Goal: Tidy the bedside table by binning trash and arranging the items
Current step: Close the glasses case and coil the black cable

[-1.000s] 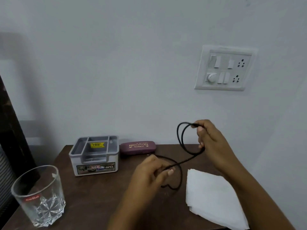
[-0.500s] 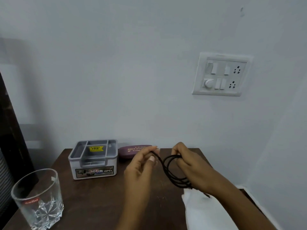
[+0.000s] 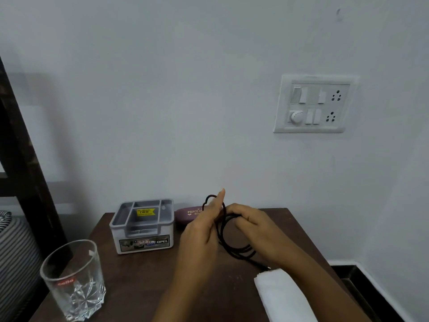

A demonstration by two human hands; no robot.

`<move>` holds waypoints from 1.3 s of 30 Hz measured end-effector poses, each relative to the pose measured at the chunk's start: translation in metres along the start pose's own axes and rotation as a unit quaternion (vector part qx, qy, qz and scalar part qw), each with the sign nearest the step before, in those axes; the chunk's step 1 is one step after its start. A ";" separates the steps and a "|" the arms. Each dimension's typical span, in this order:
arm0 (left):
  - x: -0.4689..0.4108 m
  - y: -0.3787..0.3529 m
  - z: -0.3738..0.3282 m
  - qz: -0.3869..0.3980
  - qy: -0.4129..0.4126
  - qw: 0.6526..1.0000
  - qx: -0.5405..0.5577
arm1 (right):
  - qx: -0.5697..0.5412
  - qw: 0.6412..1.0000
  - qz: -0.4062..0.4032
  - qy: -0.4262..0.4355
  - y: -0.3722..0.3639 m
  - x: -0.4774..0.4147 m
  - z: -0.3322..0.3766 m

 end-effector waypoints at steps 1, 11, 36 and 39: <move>-0.001 0.000 -0.002 0.009 0.000 1.000 -0.011 | -0.030 1.000 0.002 -0.006 0.000 0.001 0.002; -0.049 0.036 -0.059 -0.017 -0.186 0.910 -0.371 | -0.075 0.995 -0.046 -0.051 0.023 -0.037 0.023; -0.051 0.052 -0.088 -0.012 -0.269 0.879 -0.395 | -0.238 0.970 0.033 -0.022 0.014 -0.028 0.063; -0.055 0.056 -0.081 0.004 -0.250 0.925 -0.285 | -0.121 0.992 -0.041 0.018 0.022 -0.026 0.069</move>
Point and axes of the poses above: each hand's wrist, its own x-axis away from the middle knuckle, its own y-axis out of the back of the hand, z = x × y, the point moved 8 cm from there along -x, towards the middle knuckle, and after that the axes turned 5 degrees about x, right-handed, at the moved point
